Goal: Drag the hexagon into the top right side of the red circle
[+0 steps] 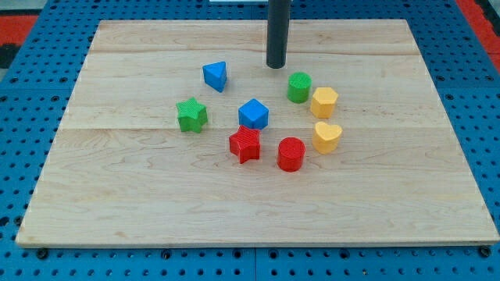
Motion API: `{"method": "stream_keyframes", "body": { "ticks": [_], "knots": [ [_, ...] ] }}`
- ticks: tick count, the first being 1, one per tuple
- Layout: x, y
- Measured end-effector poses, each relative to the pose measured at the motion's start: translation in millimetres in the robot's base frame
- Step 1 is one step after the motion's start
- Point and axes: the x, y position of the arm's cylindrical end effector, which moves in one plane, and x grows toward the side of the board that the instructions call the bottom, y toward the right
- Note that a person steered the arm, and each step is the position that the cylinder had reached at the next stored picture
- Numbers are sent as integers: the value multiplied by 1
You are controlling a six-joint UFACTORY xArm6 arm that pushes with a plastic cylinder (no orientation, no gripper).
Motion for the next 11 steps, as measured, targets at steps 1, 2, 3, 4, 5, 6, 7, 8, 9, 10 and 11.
{"method": "stream_keyframes", "body": {
  "ticks": [1, 2, 3, 4, 5, 6, 7, 8, 9, 10, 11],
  "knots": [
    [0, 15],
    [-17, 89],
    [-12, 167],
    [19, 134],
    [54, 79],
    [69, 84],
    [69, 98],
    [76, 73],
    [77, 58],
    [94, 65],
    [109, 53]
  ]
}}
